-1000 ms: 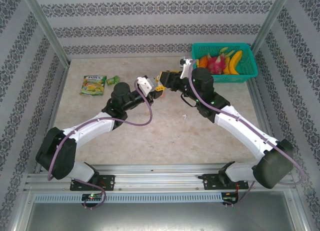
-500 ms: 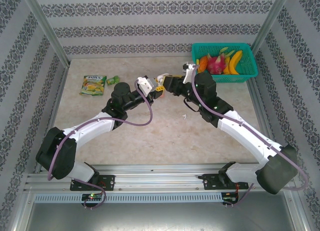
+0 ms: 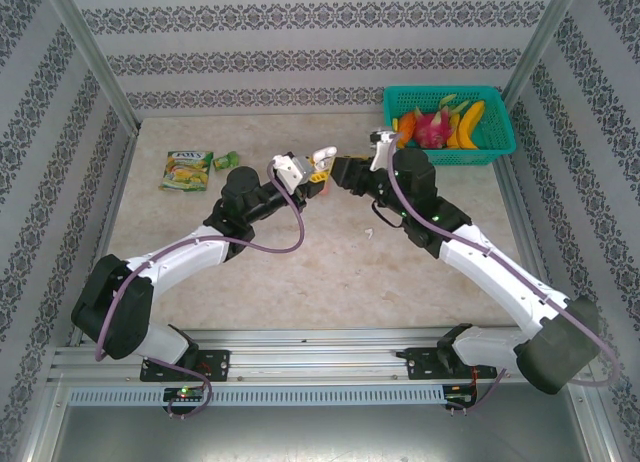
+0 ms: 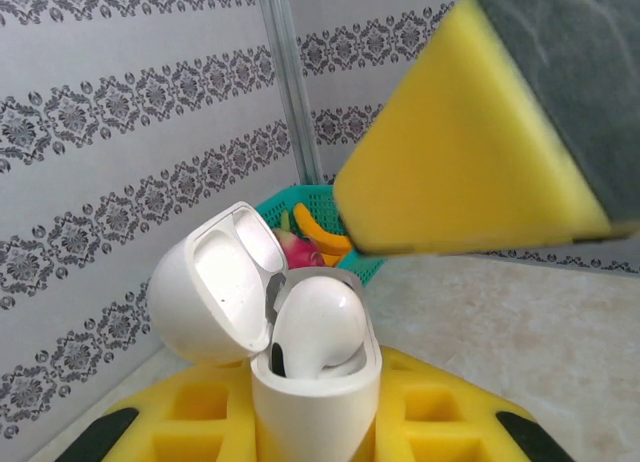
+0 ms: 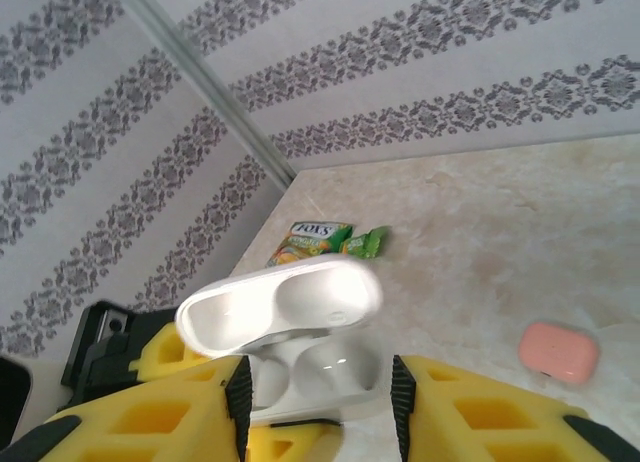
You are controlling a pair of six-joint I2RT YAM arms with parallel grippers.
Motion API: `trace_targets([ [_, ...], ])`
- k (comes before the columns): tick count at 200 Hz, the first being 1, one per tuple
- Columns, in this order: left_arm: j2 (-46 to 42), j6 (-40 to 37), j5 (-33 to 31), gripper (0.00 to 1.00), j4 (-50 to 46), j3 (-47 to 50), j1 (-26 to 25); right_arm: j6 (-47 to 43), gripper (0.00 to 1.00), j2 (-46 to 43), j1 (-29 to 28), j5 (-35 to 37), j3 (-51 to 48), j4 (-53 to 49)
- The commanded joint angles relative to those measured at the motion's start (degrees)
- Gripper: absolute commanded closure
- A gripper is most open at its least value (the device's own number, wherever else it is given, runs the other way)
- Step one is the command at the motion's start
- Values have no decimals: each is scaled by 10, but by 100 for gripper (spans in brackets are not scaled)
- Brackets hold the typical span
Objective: Insert the wireless bluetooth earbuds into the charging case
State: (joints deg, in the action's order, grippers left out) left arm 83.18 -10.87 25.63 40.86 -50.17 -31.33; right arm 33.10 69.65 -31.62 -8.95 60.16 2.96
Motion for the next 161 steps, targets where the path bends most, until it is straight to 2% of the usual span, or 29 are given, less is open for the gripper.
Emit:
trace_targets([
  [1, -22, 27, -27, 100, 57, 24, 12, 45, 56, -42, 51, 8, -17, -12],
  [19, -34, 41, -41, 100, 76, 47, 31, 46, 50, -46, 85, 19, -13, -94],
  [34, -45, 58, -47, 100, 90, 63, 44, 34, 46, -26, 94, 60, -7, -182],
  [48, -55, 62, -46, 100, 93, 72, 51, 18, 40, 14, 96, 91, 3, -260],
  [80, -69, 65, -46, 100, 89, 83, 54, -1, 38, 146, 96, 113, 44, -377],
  [122, -85, 72, -54, 100, 100, 104, 57, -14, 38, 293, 75, 126, 107, -429],
  [161, -88, 77, -53, 100, 109, 117, 59, -9, 41, 362, 65, 123, 132, -429],
])
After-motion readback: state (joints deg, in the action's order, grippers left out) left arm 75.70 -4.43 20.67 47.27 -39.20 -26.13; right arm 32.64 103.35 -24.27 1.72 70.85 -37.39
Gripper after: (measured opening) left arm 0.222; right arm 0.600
